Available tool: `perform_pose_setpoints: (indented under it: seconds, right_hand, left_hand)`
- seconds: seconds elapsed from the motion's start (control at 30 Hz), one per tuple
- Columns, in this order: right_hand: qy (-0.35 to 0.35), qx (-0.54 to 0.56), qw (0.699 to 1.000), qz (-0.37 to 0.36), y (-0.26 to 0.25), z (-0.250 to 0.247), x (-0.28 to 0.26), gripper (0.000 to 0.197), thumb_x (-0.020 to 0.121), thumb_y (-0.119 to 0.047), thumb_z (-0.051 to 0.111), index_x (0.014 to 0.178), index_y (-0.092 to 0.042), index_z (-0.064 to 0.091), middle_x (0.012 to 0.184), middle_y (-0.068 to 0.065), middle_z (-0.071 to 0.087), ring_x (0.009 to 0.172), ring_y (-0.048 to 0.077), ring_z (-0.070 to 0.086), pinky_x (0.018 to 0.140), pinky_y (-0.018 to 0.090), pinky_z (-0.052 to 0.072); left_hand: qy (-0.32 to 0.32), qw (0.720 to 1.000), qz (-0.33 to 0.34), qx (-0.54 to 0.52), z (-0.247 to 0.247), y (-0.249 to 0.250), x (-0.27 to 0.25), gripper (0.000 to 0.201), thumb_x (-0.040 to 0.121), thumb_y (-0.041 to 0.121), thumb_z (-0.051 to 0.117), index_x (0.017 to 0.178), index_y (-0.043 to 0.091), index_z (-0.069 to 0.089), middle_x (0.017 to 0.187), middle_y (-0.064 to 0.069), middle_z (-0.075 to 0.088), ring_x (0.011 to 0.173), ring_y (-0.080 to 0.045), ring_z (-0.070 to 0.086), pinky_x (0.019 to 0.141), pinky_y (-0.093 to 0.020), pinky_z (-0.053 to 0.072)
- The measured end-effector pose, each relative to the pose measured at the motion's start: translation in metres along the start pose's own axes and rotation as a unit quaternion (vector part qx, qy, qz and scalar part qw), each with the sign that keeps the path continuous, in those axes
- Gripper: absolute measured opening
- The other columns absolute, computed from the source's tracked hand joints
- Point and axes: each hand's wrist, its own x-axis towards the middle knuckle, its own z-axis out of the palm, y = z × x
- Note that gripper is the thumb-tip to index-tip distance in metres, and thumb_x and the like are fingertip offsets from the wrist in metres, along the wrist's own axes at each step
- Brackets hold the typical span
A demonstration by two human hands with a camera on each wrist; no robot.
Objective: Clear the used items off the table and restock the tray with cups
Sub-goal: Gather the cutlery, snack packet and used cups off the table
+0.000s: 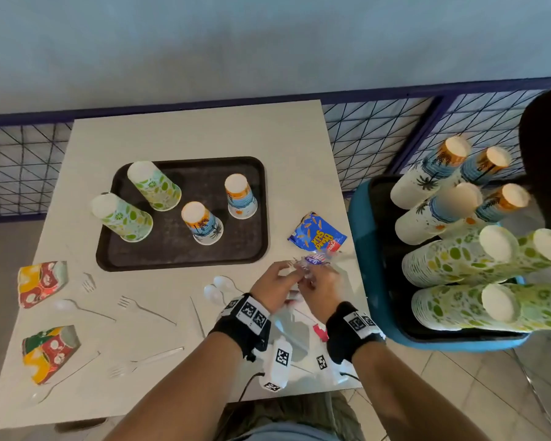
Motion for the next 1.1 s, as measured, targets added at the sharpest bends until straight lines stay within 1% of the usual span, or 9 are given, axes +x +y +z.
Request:
perform_pose_setpoints:
  seconds: [0.07, 0.13, 0.23, 0.37, 0.53, 0.7, 0.83, 0.97, 1.1]
  right_hand:
    - [0.007, 0.06, 0.998, -0.015, -0.01, -0.001, 0.003, 0.032, 0.085, 0.003, 0.064, 0.071, -0.025, 0.065, 0.064, -0.006, 0.057, 0.057, 0.001, 0.056, 0.056, 0.006, 0.036]
    - [0.012, 0.091, 0.995, -0.04, -0.015, 0.0, 0.007, 0.038, 0.08, 0.008, 0.062, 0.064, -0.025, 0.052, 0.056, -0.011, 0.047, 0.049, 0.005, 0.049, 0.055, 0.016, 0.038]
    - [0.029, 0.063, 0.991, -0.113, -0.02, -0.003, 0.008, 0.016, 0.079, 0.003, 0.068, 0.083, -0.012, 0.07, 0.068, -0.006, 0.062, 0.064, 0.016, 0.055, 0.065, 0.018, 0.035]
    - [0.004, 0.052, 0.985, -0.165, -0.007, -0.009, 0.011, 0.049, 0.082, -0.023, 0.067, 0.128, -0.009, 0.068, 0.12, 0.009, 0.071, 0.114, 0.029, 0.058, 0.094, 0.031, 0.048]
    - [0.058, 0.089, 0.994, -0.011, 0.017, -0.024, 0.057, 0.041, 0.085, -0.001, 0.063, 0.125, -0.009, 0.065, 0.128, 0.013, 0.063, 0.122, 0.035, 0.058, 0.109, 0.04, 0.043]
    - [-0.033, -0.147, 0.988, 0.044, 0.02, -0.027, 0.103, 0.061, 0.096, -0.037, 0.059, 0.153, -0.033, 0.034, 0.157, 0.01, 0.03, 0.141, 0.036, 0.029, 0.113, 0.048, 0.036]
    - [-0.071, -0.241, 0.967, 0.041, 0.031, -0.006, 0.105, 0.075, 0.094, -0.037, 0.065, 0.156, -0.038, 0.023, 0.144, 0.014, 0.033, 0.129, 0.041, 0.041, 0.102, 0.05, 0.047]
    - [-0.072, 0.003, 0.99, 0.12, 0.049, -0.005, 0.099, 0.085, 0.093, -0.008, 0.064, 0.161, -0.026, 0.017, 0.142, 0.016, 0.047, 0.123, 0.036, 0.055, 0.101, 0.036, 0.048]
    - [-0.02, 0.229, 0.97, 0.084, 0.045, -0.02, 0.075, 0.063, 0.098, 0.004, 0.058, 0.153, -0.009, 0.03, 0.136, 0.013, 0.057, 0.118, 0.026, 0.06, 0.093, 0.023, 0.048]
  left_hand:
    - [-0.008, 0.999, 0.032, -0.002, 0.001, 0.005, -0.001, 0.017, 0.102, 0.017, 0.062, 0.118, 0.014, 0.056, 0.082, -0.01, 0.066, 0.052, -0.011, 0.061, 0.046, -0.02, 0.043]
    - [0.0, 0.997, 0.077, -0.001, -0.001, 0.007, -0.001, 0.016, 0.104, 0.01, 0.057, 0.119, 0.007, 0.057, 0.075, -0.013, 0.06, 0.041, -0.009, 0.053, 0.04, -0.018, 0.038]
    - [0.04, 0.993, 0.111, -0.007, -0.009, 0.009, 0.008, 0.015, 0.103, 0.004, 0.055, 0.117, 0.006, 0.061, 0.064, -0.008, 0.062, 0.04, -0.01, 0.049, 0.04, -0.019, 0.039]
    - [0.086, 0.989, 0.118, -0.011, -0.024, 0.013, 0.013, 0.016, 0.107, 0.005, 0.049, 0.106, 0.014, 0.063, 0.069, -0.002, 0.074, 0.05, -0.012, 0.062, 0.041, -0.019, 0.041]
    - [0.131, 0.988, 0.086, 0.016, -0.046, 0.009, 0.016, 0.02, 0.103, -0.002, 0.048, 0.095, 0.013, 0.058, 0.078, -0.012, 0.064, 0.061, -0.023, 0.056, 0.04, -0.02, 0.044]
    - [0.135, 0.986, 0.093, 0.033, -0.051, -0.005, 0.013, 0.031, 0.101, -0.006, 0.043, 0.118, 0.015, 0.058, 0.083, -0.019, 0.06, 0.057, -0.02, 0.06, 0.043, -0.025, 0.047]
    - [0.126, 0.987, 0.092, 0.024, -0.049, -0.011, 0.01, 0.038, 0.1, -0.008, 0.04, 0.124, 0.015, 0.057, 0.092, -0.02, 0.063, 0.051, -0.019, 0.058, 0.044, -0.029, 0.043]
    - [0.128, 0.988, 0.089, 0.019, -0.053, -0.007, 0.003, 0.054, 0.099, -0.013, 0.036, 0.131, 0.026, 0.056, 0.092, -0.011, 0.064, 0.061, -0.022, 0.057, 0.044, -0.023, 0.042]
    - [0.12, 0.99, 0.073, 0.03, -0.055, -0.002, -0.001, 0.054, 0.098, -0.015, 0.036, 0.107, 0.027, 0.069, 0.092, -0.011, 0.069, 0.057, -0.016, 0.061, 0.044, -0.019, 0.04]
